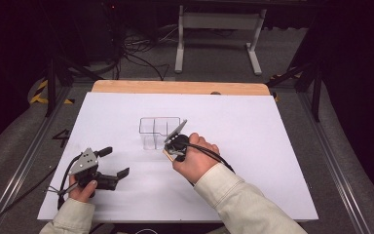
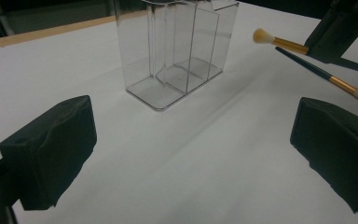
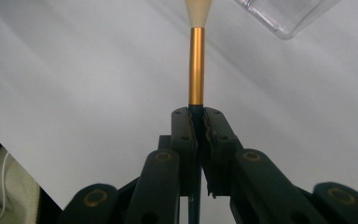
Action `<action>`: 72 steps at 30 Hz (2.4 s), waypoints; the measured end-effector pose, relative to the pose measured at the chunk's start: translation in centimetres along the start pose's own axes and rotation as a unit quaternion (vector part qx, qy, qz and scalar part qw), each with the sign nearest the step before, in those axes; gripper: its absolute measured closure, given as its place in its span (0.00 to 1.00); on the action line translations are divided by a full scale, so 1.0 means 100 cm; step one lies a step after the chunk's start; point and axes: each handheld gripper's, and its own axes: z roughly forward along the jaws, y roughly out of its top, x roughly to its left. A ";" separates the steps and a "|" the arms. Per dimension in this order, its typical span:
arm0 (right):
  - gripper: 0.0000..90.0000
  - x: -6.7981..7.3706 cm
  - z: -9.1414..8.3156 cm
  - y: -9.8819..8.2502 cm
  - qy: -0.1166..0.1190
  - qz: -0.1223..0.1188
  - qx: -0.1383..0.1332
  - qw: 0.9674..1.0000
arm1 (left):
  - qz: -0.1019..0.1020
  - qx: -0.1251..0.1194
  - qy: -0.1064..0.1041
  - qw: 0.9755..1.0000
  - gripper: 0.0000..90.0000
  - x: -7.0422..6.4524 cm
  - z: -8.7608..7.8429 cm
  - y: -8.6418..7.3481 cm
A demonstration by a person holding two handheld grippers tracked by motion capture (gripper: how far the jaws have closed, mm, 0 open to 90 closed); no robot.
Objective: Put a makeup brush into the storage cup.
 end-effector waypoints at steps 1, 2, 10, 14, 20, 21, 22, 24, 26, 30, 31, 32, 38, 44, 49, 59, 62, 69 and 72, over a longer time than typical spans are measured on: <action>0.93 -0.001 -0.002 0.000 0.001 -0.004 -0.008 1.000 | 0.000 0.001 0.000 1.000 0.01 0.000 0.000 0.000; 0.93 -0.001 -0.004 0.000 0.000 -0.006 -0.015 1.000 | 0.001 0.001 0.000 1.000 0.01 0.000 0.000 0.000; 0.93 -0.005 -0.019 -0.003 0.015 -0.005 -0.062 0.998 | 0.001 0.000 0.000 1.000 0.01 0.000 0.000 0.000; 0.93 -0.007 -0.027 -0.005 0.026 0.000 -0.096 0.995 | 0.004 0.002 0.001 1.000 0.01 0.000 0.000 0.000; 0.93 -0.008 -0.037 -0.009 0.034 -0.006 -0.150 0.988 | -0.001 0.001 0.000 1.000 0.01 -0.001 0.000 0.000; 0.93 -0.009 -0.039 -0.010 0.035 -0.008 -0.163 0.986 | 0.001 0.001 0.000 1.000 0.01 0.000 0.000 0.000; 0.93 -0.009 -0.040 -0.010 0.036 -0.010 -0.172 0.984 | 0.001 0.000 0.000 1.000 0.01 0.000 0.000 0.000; 0.93 -0.011 -0.043 -0.012 0.036 -0.010 -0.191 0.981 | 0.000 0.000 0.001 1.000 0.01 0.000 0.000 0.000; 0.93 -0.012 -0.046 -0.014 0.040 -0.009 -0.209 0.977 | 0.000 0.000 0.000 1.000 0.01 0.000 0.000 0.000; 0.93 -0.014 -0.049 -0.016 0.039 -0.011 -0.233 0.972 | 0.000 0.000 0.000 1.000 0.01 0.000 0.001 0.000; 0.93 -0.015 -0.050 -0.017 0.041 -0.012 -0.246 0.968 | 0.000 0.000 0.000 1.000 0.01 0.000 0.001 0.000; 0.93 -0.015 -0.050 -0.018 0.042 -0.014 -0.252 0.967 | 0.000 0.000 -0.001 1.000 0.01 0.000 0.001 0.000; 0.93 -0.017 -0.054 -0.022 0.043 -0.021 -0.297 0.954 | 0.000 0.001 0.000 1.000 0.01 0.000 0.001 0.000; 0.93 -0.022 -0.056 -0.027 0.048 -0.024 -0.352 0.934 | 0.000 0.000 0.000 1.000 0.01 0.000 0.001 0.000; 0.93 -0.025 -0.057 -0.030 0.049 -0.034 -0.387 0.920 | 0.000 0.000 -0.001 1.000 0.01 0.000 0.001 0.000; 0.93 -0.031 -0.056 -0.035 0.040 -0.049 -0.439 0.896 | 0.000 0.000 -0.001 1.000 0.01 0.000 0.001 0.000; 0.93 -0.033 -0.059 -0.037 0.036 -0.055 -0.459 0.886 | 0.000 0.000 -0.001 1.000 0.01 0.000 0.001 0.000; 0.93 -0.039 -0.061 -0.039 0.034 -0.062 -0.489 0.870 | 0.001 0.000 -0.002 1.000 0.01 0.000 0.001 0.000; 0.93 -0.042 -0.061 -0.040 0.038 -0.063 -0.502 0.862 | 0.004 0.000 -0.002 1.000 0.01 0.000 0.001 0.000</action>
